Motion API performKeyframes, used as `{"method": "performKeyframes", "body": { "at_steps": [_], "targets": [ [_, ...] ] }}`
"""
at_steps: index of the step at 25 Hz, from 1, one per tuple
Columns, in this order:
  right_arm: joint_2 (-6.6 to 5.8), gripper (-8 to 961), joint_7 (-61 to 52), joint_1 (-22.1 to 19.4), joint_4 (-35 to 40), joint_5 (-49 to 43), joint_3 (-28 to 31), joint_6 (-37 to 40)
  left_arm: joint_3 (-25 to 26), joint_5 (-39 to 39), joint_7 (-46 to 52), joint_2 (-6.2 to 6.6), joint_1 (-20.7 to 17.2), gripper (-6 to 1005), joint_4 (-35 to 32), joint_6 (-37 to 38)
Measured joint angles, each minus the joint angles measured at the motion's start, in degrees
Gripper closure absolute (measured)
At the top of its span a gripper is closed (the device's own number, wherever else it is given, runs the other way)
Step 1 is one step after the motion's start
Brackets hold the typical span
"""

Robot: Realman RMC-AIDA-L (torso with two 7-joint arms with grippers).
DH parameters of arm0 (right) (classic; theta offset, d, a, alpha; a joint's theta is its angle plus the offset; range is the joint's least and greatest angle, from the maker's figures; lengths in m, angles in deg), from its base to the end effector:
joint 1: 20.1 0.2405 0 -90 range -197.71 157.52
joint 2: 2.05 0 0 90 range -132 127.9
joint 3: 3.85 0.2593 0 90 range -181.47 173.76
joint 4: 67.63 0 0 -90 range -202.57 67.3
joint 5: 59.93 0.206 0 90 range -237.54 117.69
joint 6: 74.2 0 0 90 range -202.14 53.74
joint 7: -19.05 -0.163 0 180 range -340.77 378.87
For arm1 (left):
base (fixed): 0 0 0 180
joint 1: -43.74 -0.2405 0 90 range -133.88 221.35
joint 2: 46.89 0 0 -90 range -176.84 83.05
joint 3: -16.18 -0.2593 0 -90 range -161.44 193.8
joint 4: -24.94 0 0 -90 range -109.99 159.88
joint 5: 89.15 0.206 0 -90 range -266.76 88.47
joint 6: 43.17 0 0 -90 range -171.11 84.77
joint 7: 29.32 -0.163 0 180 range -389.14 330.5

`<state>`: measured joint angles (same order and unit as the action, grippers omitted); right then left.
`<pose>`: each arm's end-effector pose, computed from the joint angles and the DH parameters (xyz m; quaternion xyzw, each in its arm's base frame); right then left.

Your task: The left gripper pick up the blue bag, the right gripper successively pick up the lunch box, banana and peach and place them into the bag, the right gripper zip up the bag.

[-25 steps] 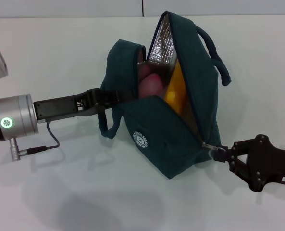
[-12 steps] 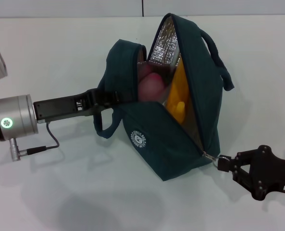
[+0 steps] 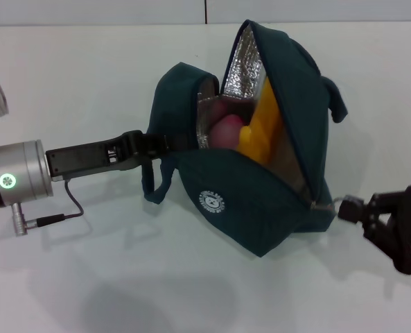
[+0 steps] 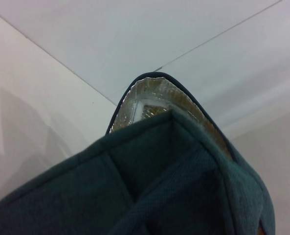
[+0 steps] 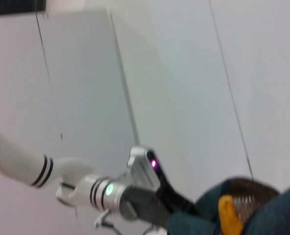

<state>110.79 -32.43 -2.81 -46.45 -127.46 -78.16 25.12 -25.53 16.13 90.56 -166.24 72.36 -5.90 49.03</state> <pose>0.2683 0.2488 -0.0180 -0.8927 0.1235 0.4134 0.1299 -0.2455 0.3172 -0.0299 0.7597 0.5544 0.3389 0.0255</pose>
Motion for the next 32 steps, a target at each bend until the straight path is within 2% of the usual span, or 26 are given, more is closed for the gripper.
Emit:
{"method": "performKeyframes", "body": {
  "at_steps": [2,5,8,18,23,30,32],
  "targets": [
    [0.24,948,0.0,0.3,0.1,0.1,0.4,0.2,-0.1,0.0,0.0,0.00,0.0,930,0.0,0.0],
    [1.68,948,0.0,2.6,0.2,0.1,0.6,-1.4,-0.1,0.0,0.0,0.00,0.0,929,0.0,0.0],
    [2.46,948,0.0,5.1,0.1,0.1,0.1,-4.0,0.5,0.0,0.0,-0.03,0.1,929,0.2,-0.2],
    [3.17,948,0.5,10.0,-0.4,-0.2,-1.0,-8.3,1.4,-3.6,-2.5,-0.05,-0.3,928,0.6,-0.4],
    [3.34,948,0.8,11.9,-0.4,0.1,-2.9,-10.5,1.9,-3.6,-7.8,0.00,-0.3,703,0.6,-0.7],
    [3.36,948,0.9,14.2,0.2,1.2,-3.0,-11.5,8.8,-3.6,-15.7,0.20,-0.9,537,0.2,-1.3],
    [3.36,948,1.0,15.0,0.2,1.5,-3.2,-11.8,9.2,-3.6,-17.2,0.41,-1.0,490,0.2,-1.3]
  ]
}}
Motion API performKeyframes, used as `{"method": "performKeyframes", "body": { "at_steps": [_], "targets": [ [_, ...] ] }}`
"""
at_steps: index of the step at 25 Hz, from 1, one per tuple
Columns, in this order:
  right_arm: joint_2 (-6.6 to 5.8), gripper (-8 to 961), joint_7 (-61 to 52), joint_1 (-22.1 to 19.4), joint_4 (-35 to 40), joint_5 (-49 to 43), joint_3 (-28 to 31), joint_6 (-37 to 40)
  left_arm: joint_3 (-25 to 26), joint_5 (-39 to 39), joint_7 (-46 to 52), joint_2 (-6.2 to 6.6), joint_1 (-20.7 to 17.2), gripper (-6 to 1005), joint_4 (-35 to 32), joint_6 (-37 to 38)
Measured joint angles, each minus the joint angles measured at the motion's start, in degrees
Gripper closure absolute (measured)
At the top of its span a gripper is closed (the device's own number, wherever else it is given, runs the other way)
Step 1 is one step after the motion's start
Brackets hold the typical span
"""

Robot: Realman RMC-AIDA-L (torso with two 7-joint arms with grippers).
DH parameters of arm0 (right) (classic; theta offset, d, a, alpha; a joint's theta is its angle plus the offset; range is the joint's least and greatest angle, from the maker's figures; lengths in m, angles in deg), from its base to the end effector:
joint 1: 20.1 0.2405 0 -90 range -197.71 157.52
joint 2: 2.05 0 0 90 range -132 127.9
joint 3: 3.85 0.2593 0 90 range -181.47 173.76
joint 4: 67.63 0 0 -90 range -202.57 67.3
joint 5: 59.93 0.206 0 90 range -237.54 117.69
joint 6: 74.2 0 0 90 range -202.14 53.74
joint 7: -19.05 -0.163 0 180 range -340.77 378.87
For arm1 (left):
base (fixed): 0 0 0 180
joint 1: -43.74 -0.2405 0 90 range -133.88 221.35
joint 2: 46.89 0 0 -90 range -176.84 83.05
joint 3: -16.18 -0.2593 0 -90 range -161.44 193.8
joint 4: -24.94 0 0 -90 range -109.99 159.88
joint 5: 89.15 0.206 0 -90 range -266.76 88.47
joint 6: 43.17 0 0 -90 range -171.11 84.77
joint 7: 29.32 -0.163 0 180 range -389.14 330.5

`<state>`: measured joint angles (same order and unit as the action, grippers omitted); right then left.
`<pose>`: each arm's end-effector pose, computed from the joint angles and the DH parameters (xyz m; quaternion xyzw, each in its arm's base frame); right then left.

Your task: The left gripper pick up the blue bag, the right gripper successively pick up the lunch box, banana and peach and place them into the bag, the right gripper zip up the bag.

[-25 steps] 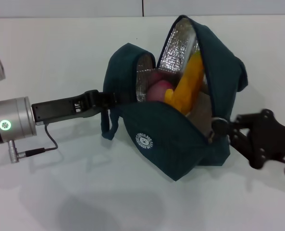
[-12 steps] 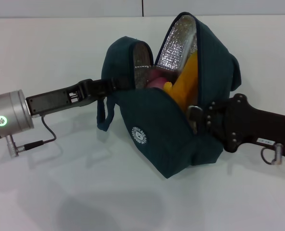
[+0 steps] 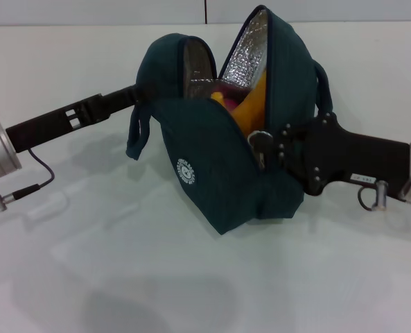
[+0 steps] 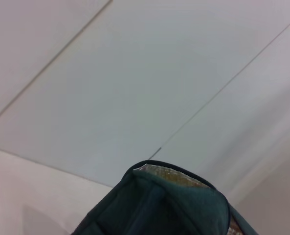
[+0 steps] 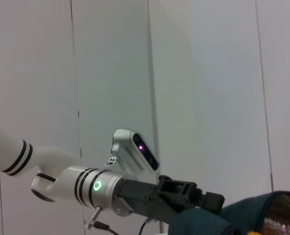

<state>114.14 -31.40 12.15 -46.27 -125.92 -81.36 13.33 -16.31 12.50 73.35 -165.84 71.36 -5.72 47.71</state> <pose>0.1963 0.3227 -0.0541 -0.9143 0.0427 0.3848 0.1193 -0.2591 0.3333 0.0028 -0.7845 -0.4511 -0.4138 0.0995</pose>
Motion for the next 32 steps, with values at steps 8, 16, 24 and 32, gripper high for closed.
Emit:
{"method": "performKeyframes", "body": {
  "at_steps": [8,16,24,32],
  "targets": [
    [-0.01,948,0.5,3.7,-0.4,3.7,-2.6,-2.9,0.7,-2.3,-6.0,0.47,-0.5,165,-0.3,0.1],
    [0.00,948,1.3,6.7,1.7,12.8,-12.3,-11.1,0.7,-11.0,-11.5,1.58,-4.2,106,-0.4,0.0],
    [0.00,948,2.1,6.9,6.0,16.9,-20.2,-13.4,0.7,-11.9,-11.5,1.87,-5.0,107,-0.1,-1.4],
    [-0.01,948,2.1,7.3,10.0,17.9,-21.8,-17.3,0.3,-12.1,-11.5,1.69,-6.0,107,-0.3,-0.6]
  ]
}}
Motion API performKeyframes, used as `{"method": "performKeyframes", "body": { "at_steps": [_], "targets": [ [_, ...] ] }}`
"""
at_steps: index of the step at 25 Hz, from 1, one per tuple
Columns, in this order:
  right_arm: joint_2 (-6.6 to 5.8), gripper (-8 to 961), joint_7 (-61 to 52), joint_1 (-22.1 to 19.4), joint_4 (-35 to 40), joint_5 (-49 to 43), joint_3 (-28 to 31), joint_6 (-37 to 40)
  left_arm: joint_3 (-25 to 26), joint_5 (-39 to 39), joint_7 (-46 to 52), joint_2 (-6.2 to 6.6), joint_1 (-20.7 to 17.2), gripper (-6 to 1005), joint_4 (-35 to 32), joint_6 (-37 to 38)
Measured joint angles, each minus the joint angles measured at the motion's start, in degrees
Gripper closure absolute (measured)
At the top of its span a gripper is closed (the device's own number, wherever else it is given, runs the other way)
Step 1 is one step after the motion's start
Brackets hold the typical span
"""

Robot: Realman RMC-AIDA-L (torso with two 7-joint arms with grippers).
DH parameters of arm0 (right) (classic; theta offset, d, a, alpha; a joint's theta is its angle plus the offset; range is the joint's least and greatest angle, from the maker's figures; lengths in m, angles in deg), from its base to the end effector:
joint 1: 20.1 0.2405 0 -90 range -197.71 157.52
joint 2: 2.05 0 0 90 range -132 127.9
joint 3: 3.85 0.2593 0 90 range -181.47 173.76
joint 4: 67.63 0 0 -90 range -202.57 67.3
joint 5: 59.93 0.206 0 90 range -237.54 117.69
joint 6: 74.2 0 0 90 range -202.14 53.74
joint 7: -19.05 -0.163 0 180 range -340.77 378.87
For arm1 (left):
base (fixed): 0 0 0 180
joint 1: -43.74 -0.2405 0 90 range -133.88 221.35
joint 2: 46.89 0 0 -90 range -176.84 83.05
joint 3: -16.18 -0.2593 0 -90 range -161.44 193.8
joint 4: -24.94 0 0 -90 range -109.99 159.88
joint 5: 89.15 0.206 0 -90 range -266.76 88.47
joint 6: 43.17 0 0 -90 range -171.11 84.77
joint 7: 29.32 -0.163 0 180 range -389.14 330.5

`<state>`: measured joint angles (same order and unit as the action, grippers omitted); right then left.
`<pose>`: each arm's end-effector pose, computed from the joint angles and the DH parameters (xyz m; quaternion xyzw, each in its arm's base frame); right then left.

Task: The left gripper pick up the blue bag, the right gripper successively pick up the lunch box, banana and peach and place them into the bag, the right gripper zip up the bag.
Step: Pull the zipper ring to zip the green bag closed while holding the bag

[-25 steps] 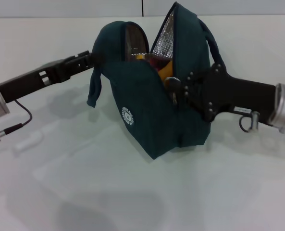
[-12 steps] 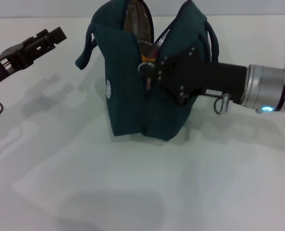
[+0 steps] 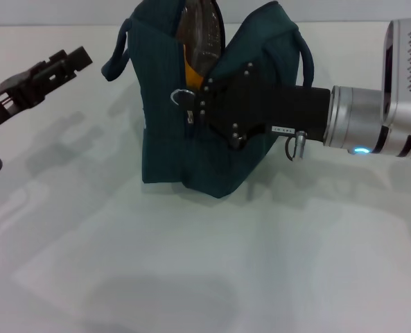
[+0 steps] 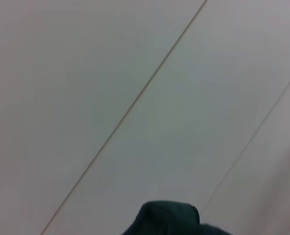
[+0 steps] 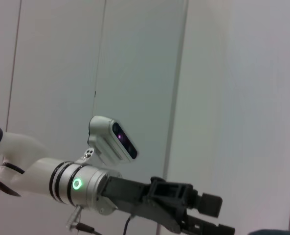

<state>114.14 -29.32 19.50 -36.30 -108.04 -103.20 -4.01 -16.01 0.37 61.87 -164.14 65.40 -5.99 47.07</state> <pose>0.1175 0.3591 -0.0826 -0.9228 -0.0483 0.3594 0.1304 -0.2888 0.3243 0.0445 -0.7639 -0.3867 -0.4677 0.2195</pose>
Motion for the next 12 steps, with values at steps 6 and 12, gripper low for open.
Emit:
{"method": "performKeyframes", "body": {
  "at_steps": [6,12],
  "targets": [
    [0.00,948,-0.1,-0.1,-0.1,0.1,-0.5,-0.3,-0.2,3.1,-2.4,0.37,-1.3,108,-0.5,2.7],
    [0.00,948,-0.2,-0.5,-0.1,0.1,-0.3,-0.1,-0.2,10.3,-3.6,0.32,-1.6,108,-2.2,5.1]
  ]
}}
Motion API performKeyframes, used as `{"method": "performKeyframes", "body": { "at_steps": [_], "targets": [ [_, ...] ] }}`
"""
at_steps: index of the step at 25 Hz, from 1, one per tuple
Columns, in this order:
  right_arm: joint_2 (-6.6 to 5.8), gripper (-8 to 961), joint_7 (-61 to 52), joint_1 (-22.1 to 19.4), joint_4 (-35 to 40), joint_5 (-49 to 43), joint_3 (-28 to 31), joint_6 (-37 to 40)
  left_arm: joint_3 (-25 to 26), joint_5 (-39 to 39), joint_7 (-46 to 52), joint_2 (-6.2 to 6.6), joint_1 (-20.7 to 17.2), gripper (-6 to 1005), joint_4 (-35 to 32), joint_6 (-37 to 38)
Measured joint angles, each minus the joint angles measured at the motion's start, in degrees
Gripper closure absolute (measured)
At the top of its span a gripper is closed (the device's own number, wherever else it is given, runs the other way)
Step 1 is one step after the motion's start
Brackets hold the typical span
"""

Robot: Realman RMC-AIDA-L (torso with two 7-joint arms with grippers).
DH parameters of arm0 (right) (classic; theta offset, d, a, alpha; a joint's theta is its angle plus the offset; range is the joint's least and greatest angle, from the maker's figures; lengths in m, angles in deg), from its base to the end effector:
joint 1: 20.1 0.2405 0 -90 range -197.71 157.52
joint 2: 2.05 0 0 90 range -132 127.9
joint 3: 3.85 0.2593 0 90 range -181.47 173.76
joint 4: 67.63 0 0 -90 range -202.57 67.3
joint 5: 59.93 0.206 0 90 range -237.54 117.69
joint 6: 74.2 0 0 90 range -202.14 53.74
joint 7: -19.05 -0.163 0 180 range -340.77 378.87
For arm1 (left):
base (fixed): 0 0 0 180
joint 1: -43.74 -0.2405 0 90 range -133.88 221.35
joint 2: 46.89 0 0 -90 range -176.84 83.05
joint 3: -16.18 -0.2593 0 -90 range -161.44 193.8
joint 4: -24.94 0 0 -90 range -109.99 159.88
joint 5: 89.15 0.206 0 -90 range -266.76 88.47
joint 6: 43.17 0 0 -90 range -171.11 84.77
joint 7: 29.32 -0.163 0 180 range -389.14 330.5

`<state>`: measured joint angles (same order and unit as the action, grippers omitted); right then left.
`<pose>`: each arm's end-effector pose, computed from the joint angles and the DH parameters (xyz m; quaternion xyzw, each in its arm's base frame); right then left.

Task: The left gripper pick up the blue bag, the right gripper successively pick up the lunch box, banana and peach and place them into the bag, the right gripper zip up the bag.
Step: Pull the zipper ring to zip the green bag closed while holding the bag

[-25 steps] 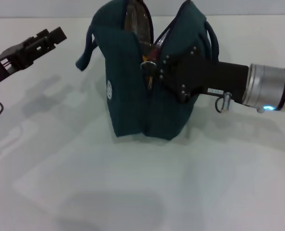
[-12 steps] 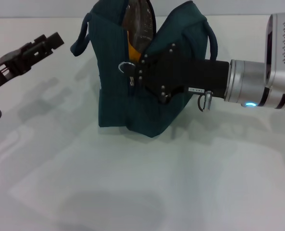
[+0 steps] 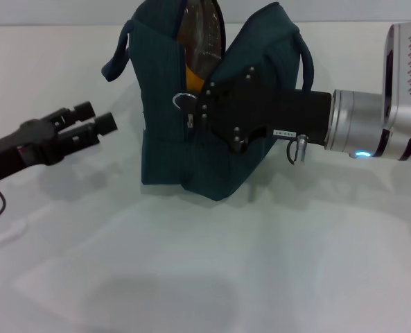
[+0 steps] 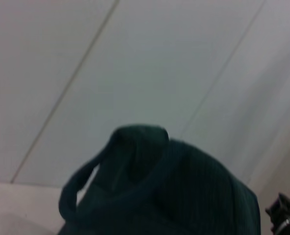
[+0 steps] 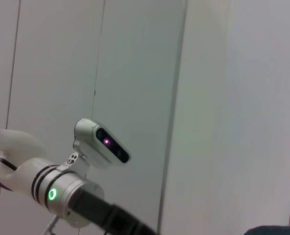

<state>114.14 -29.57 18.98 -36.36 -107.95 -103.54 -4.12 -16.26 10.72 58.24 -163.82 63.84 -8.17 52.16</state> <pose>0.1212 0.3574 -0.0836 -0.9239 -0.0416 0.3576 0.1299 -0.2950 0.2979 0.0282 -0.8259 -0.3588 -0.3972 0.1769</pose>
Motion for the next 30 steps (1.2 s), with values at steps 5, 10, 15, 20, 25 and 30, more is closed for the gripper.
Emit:
{"method": "performKeyframes", "body": {
  "at_steps": [5,10,15,20,25,30],
  "targets": [
    [0.00,948,-0.1,-0.1,-0.1,0.0,-0.1,0.1,-0.1,2.2,-0.2,-0.76,0.9,109,0.0,0.1],
    [0.00,948,-0.1,-0.2,-0.1,0.0,-0.2,0.0,-0.1,4.1,-1.4,-2.04,2.8,109,0.4,-0.5],
    [0.01,948,-0.2,-0.2,-0.1,0.0,-0.2,0.0,-0.1,6.0,-1.2,-2.41,4.4,110,0.9,-0.6],
    [0.01,948,-0.2,-0.3,-0.2,0.0,-0.2,-0.1,-0.3,6.1,-1.5,-2.52,5.3,110,2.4,-0.7],
    [0.00,948,-0.2,-0.2,-0.2,0.0,-0.3,-0.2,-2.4,6.1,-1.5,-2.52,5.8,110,2.8,-2.1],
    [0.00,948,-0.1,-0.2,-0.2,0.0,-0.3,-0.3,-3.7,6.1,-1.5,-2.60,6.1,111,2.9,-3.3]
  ]
}}
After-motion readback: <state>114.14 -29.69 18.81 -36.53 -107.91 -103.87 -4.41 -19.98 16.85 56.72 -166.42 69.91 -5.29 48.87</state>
